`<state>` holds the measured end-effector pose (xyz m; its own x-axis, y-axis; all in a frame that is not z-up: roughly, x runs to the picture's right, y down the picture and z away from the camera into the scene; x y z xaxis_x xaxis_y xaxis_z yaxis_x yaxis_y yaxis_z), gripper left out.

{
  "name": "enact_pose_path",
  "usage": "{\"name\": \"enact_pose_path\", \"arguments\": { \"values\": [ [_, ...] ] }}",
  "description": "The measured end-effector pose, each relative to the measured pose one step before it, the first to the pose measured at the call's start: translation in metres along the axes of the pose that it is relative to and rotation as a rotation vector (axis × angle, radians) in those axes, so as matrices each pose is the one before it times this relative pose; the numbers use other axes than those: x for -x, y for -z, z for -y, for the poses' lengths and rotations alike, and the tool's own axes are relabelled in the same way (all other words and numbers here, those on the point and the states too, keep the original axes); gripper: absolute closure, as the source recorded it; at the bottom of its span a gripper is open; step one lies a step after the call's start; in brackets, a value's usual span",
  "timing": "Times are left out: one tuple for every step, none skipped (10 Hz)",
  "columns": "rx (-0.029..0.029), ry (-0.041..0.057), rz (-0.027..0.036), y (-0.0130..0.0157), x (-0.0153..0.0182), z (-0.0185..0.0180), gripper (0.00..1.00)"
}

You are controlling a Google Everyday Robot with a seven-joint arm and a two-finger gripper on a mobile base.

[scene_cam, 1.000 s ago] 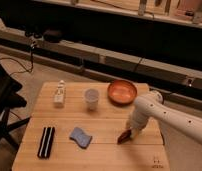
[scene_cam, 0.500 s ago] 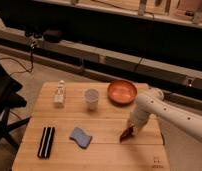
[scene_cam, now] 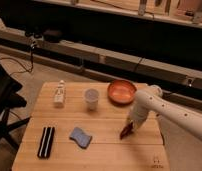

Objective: Drag the pepper across the table

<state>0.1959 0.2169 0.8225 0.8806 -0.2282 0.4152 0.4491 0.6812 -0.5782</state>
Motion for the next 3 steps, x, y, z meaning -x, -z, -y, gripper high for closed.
{"name": "enact_pose_path", "arguments": {
  "values": [
    [0.00104,-0.00752,-0.00052,0.00016,0.00014,0.00611,0.81],
    [-0.00027,0.01044,-0.00019,0.0007,-0.00258,0.00593,0.81],
    [-0.00024,0.01134,-0.00001,0.00023,-0.00202,0.00239,0.81]
  ]
}}
